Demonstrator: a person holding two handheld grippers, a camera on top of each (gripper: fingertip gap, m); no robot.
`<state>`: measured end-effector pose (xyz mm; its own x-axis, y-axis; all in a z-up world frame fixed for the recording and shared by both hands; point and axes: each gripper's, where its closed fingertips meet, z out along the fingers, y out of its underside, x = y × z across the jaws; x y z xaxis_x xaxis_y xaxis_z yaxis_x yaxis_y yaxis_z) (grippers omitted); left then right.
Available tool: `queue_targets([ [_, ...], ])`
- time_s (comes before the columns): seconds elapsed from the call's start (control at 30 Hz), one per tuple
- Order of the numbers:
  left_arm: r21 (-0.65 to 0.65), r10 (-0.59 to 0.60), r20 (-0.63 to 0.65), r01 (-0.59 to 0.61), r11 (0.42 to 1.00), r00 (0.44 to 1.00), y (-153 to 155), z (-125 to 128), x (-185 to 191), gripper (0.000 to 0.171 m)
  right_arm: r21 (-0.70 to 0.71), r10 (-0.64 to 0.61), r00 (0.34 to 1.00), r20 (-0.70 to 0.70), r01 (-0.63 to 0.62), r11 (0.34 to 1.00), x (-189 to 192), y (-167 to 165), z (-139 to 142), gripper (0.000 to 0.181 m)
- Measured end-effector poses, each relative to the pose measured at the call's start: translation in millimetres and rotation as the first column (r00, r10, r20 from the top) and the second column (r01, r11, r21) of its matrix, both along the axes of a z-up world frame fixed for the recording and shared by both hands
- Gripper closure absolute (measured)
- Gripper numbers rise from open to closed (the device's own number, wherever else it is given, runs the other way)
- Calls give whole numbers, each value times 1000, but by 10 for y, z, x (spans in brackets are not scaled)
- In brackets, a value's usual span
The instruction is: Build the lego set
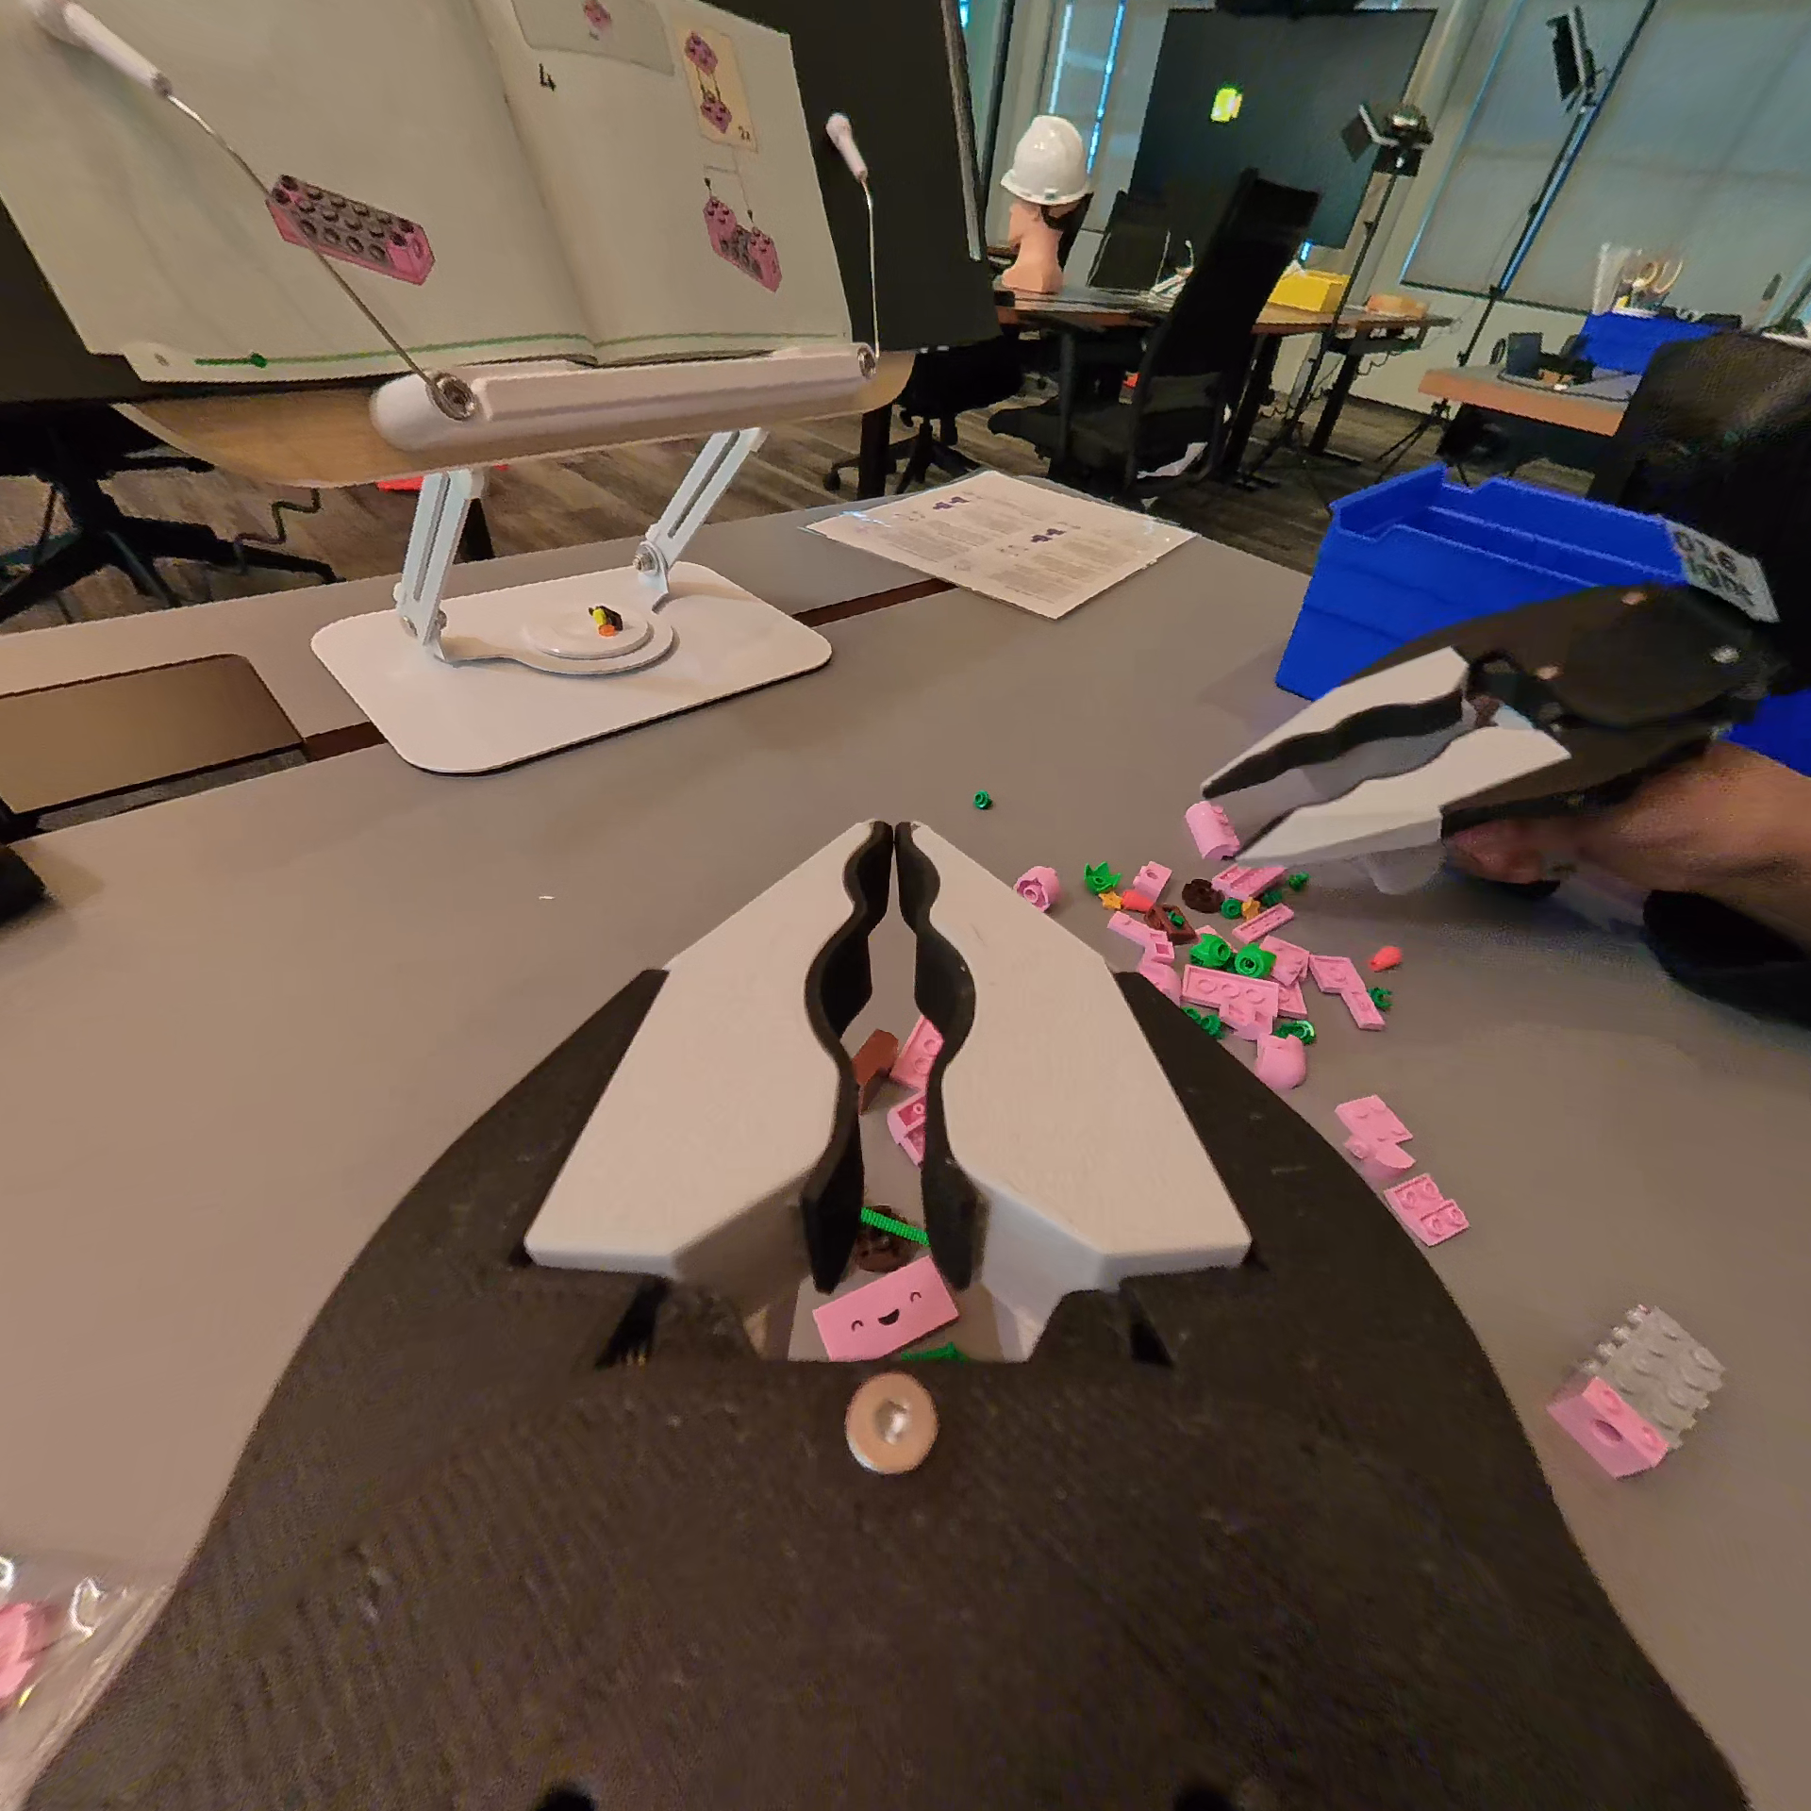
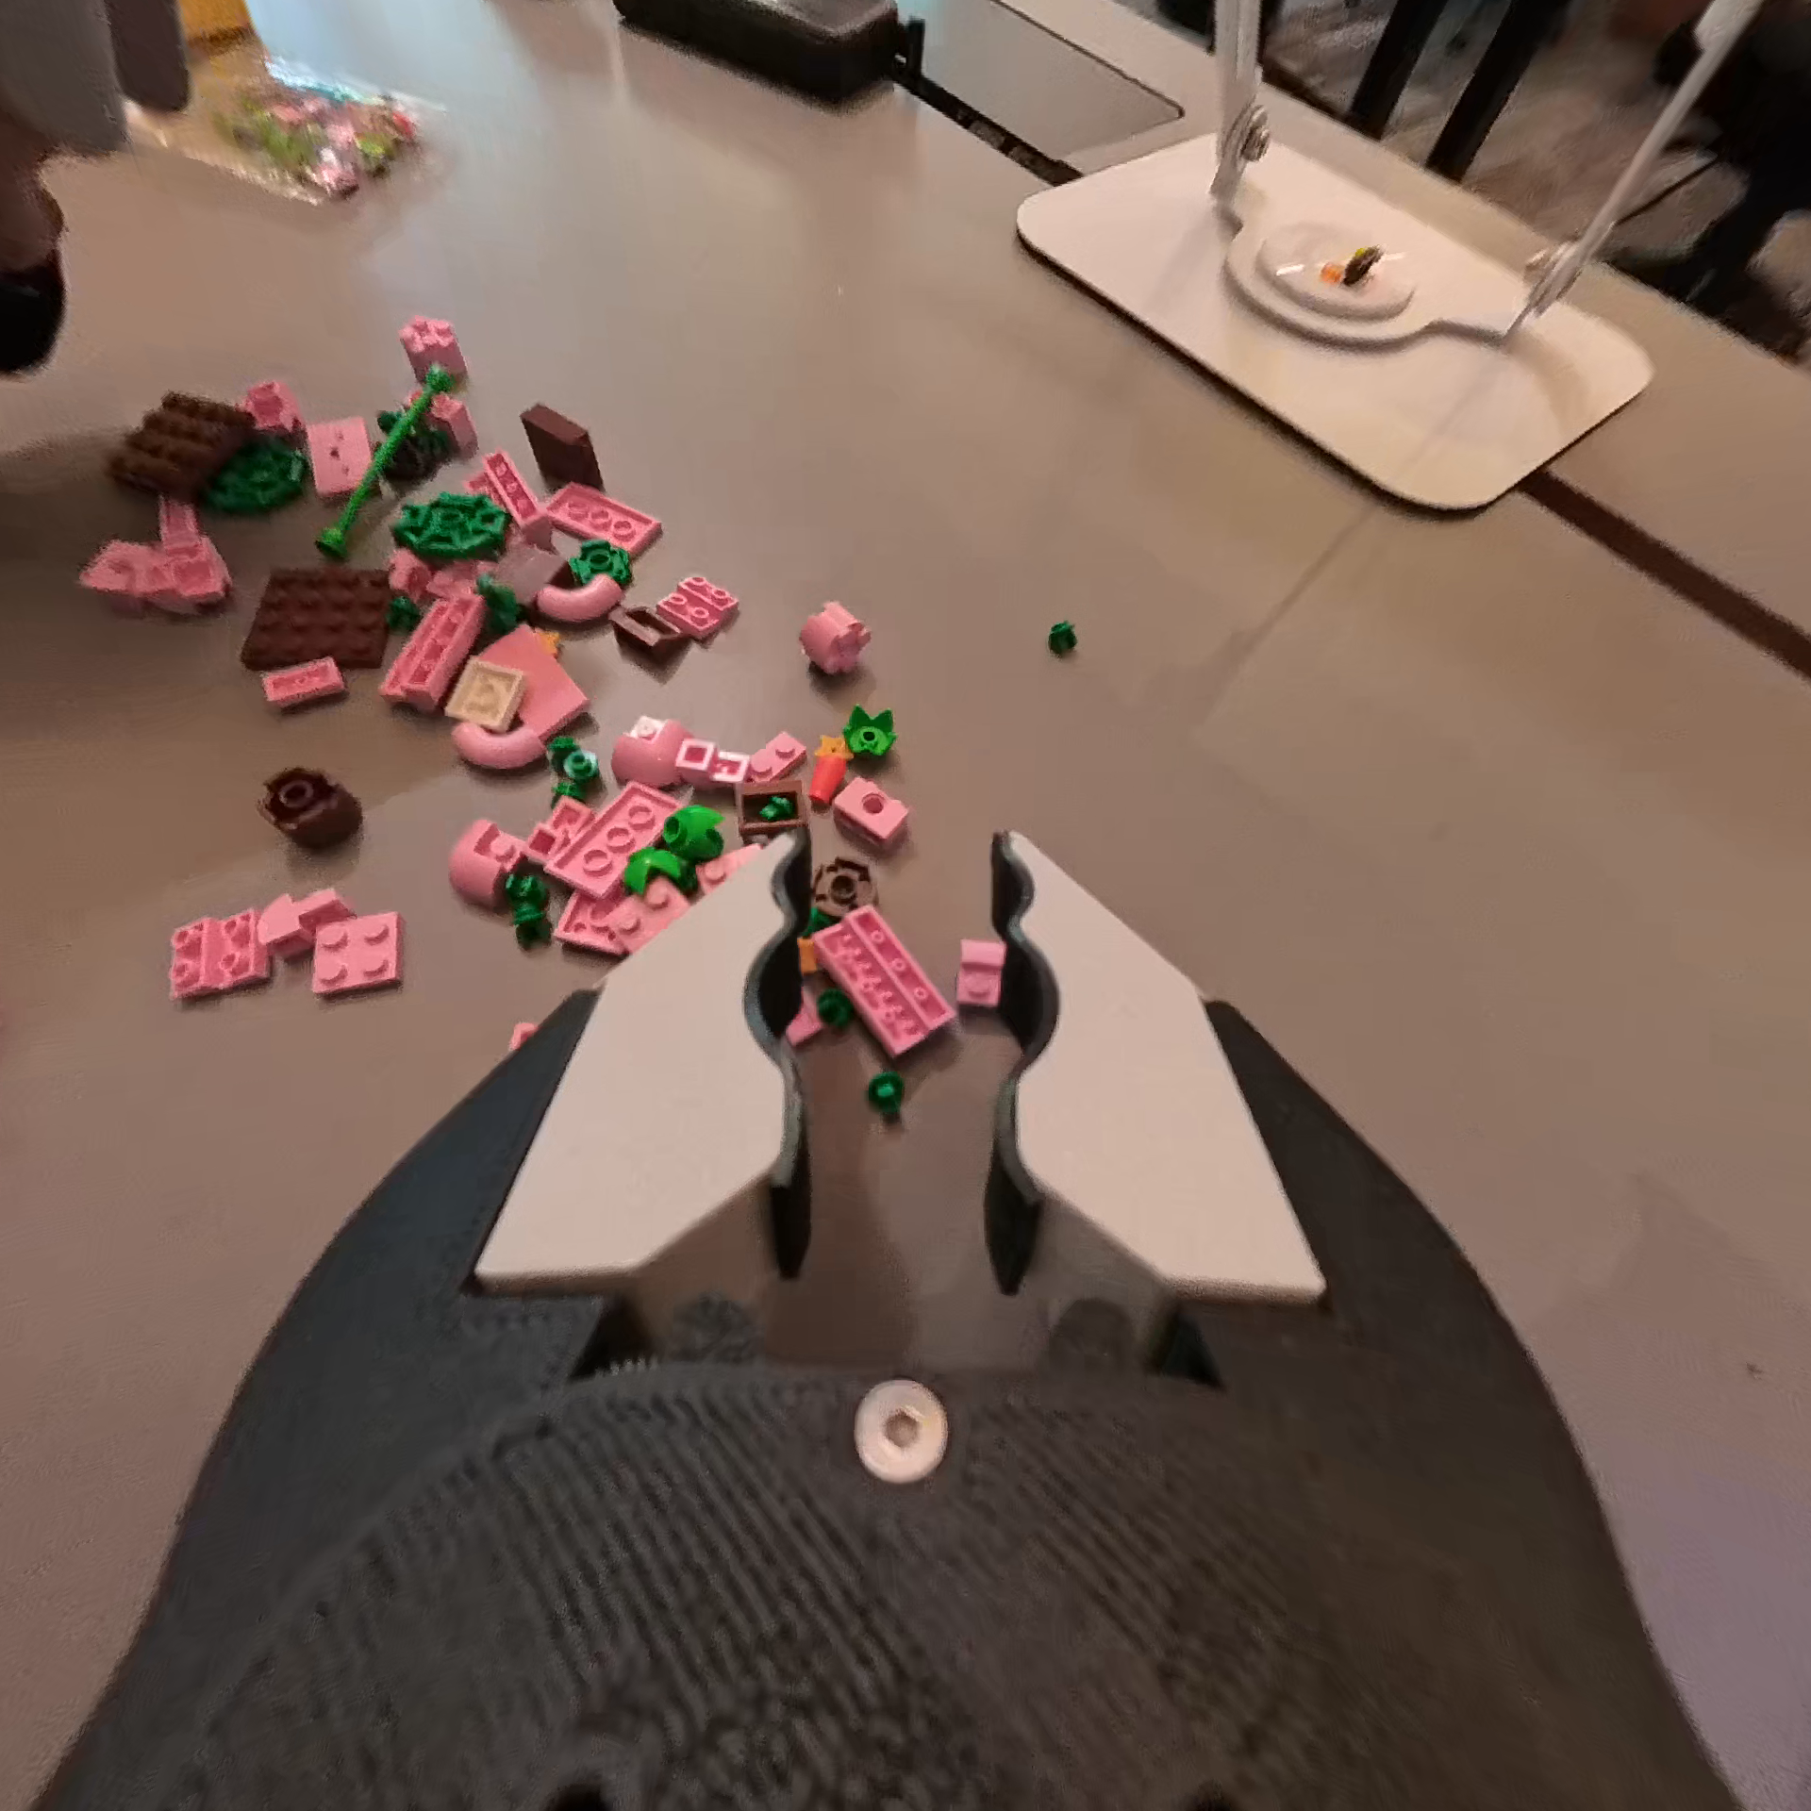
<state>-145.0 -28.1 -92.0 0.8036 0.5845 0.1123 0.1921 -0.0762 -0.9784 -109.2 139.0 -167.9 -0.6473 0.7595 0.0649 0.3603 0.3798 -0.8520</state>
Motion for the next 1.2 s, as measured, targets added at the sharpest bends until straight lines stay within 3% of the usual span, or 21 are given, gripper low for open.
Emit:
queue_targets([
  [0.13,-30,17,-1,-17,999,1000,-7,-54,-33,171,-112,44,995,89,-34,993,-111,-112,5,148],
  [0.3,-22,1,-3,-1,1000,1000,31,-42,2,171,-19,35,977,209,-32,999,-154,-175,-244,150],
  [0.37,-31,-8,-4,8,999,1000,57,-58,20,171,-6,56,973,223,-56,998,-126,-208,-273,165],
  [0.43,-41,-21,-7,21,999,1000,90,-69,47,171,-12,101,970,219,-101,995,-54,-258,-262,165],
  [0.53,-25,-64,-24,63,998,998,176,-24,139,171,-42,115,987,108,-111,993,-30,-268,-89,165],
  [0.67,64,-216,10,215,975,976,431,30,417,168,-158,151,976,-157,-176,972,106,-372,380,165],
  [0.83,246,-489,150,447,860,859,844,-8,922,150,-34,212,868,-449,-254,967,387,-624,756,165],
  [1.07,563,-673,274,452,691,687,929,120,1098,147,204,267,694,-669,-175,963,559,-796,880,165],
  [1.2,628,-704,288,428,651,649,900,147,1080,155,254,301,636,-710,-168,953,628,-883,888,165],
])
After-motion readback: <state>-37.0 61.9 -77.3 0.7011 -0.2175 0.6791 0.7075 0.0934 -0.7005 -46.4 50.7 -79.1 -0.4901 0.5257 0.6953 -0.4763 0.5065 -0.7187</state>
